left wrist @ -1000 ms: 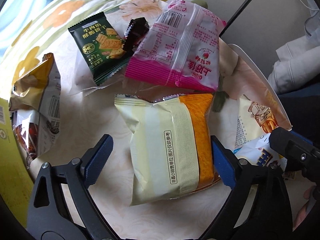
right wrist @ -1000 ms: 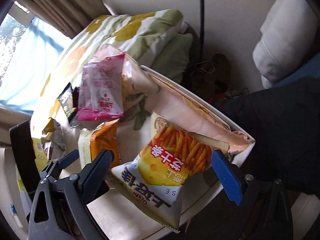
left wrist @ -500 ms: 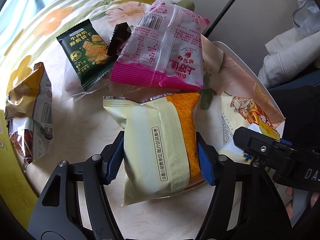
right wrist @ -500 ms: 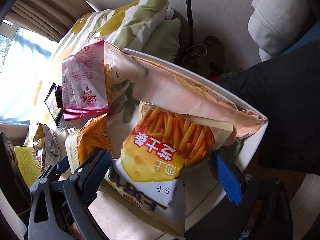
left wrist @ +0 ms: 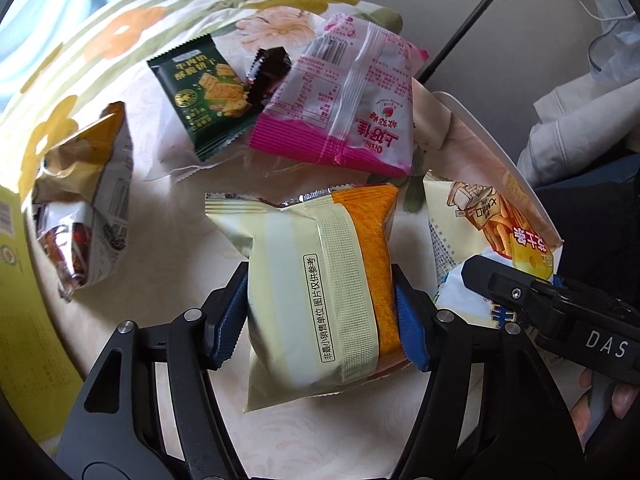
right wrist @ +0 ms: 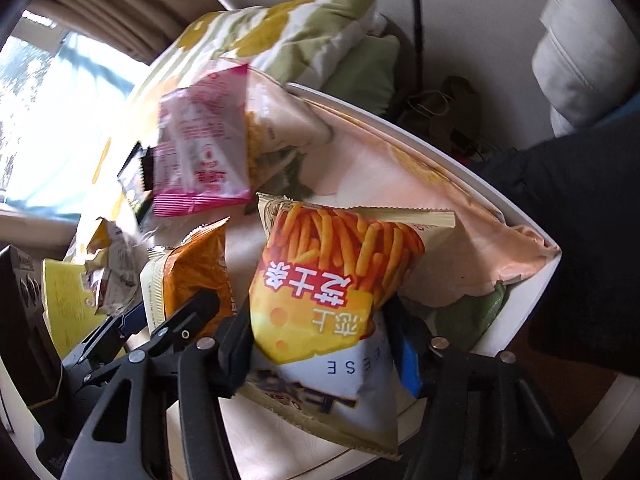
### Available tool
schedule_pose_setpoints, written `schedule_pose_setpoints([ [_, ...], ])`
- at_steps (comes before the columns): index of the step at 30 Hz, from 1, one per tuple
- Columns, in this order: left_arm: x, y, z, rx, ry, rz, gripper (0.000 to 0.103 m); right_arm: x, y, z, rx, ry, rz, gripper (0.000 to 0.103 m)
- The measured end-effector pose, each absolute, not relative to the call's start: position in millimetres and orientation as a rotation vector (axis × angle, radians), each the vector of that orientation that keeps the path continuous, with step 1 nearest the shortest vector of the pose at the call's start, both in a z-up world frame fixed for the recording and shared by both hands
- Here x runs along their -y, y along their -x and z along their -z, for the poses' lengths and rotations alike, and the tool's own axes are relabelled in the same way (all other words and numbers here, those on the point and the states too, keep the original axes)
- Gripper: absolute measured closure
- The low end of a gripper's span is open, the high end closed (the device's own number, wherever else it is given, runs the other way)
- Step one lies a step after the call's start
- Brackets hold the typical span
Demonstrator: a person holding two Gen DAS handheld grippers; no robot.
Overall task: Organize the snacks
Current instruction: 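Carry both held bags over the yellow box and open both tools to drop them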
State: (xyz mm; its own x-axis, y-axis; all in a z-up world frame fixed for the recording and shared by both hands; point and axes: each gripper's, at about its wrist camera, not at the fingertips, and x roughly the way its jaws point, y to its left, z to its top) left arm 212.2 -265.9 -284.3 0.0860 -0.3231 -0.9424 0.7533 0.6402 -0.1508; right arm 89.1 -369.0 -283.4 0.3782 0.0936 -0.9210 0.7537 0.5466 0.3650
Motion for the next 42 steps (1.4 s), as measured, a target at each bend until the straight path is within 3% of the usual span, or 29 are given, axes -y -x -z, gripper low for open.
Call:
schedule_pose_setpoints([
  [14,209.3,-204.2,207.8,-1.105,-0.245,0.624,0.041,348.7,-105.9,216.7,-1.042,-0.667,0.272,0.05],
  [29,53.3,-236.1,105.7,-0.926,-0.019,0.282,0.041,254.7,-187.7,133.6,-0.921,-0.309,-0.219,0.05],
  [42,-91.1,-322.1,116.9,-0.996,0.068,0.134,0.041,122.7,-283.9,114.1,-0.903,-0.197,-0.414,0.05],
])
